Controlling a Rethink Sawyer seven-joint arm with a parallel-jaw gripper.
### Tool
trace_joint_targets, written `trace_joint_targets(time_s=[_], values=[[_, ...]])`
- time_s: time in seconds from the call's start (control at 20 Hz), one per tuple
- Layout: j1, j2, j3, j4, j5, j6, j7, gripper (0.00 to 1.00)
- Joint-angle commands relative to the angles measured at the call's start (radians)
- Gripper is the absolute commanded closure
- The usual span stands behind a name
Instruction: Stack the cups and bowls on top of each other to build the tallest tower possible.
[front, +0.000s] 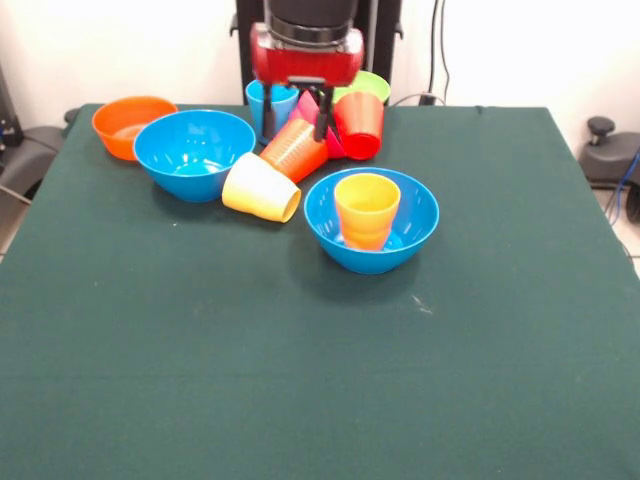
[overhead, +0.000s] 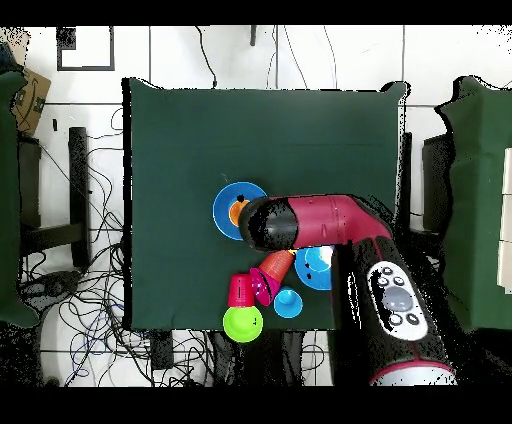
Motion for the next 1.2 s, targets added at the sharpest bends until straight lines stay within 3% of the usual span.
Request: trace_joint_targets(time_s=[0.05,0.35,0.7,1.1,1.2], values=[[-0.091,-0.038,0.108,0.056,-0.049,0.176,-0.327,0.00],[-0.169,0.010,0.163,0.012,-0.116,0.234,-0.419,0.00],[-0.225,0.093,0.210,-0.036,-0.190,0.225,-0.439,0.00],[-0.245,0.175,0.225,-0.088,-0.258,0.214,-0.436,0.00],[-0.254,0.197,0.243,-0.098,-0.273,0.246,-0.490,0.00]])
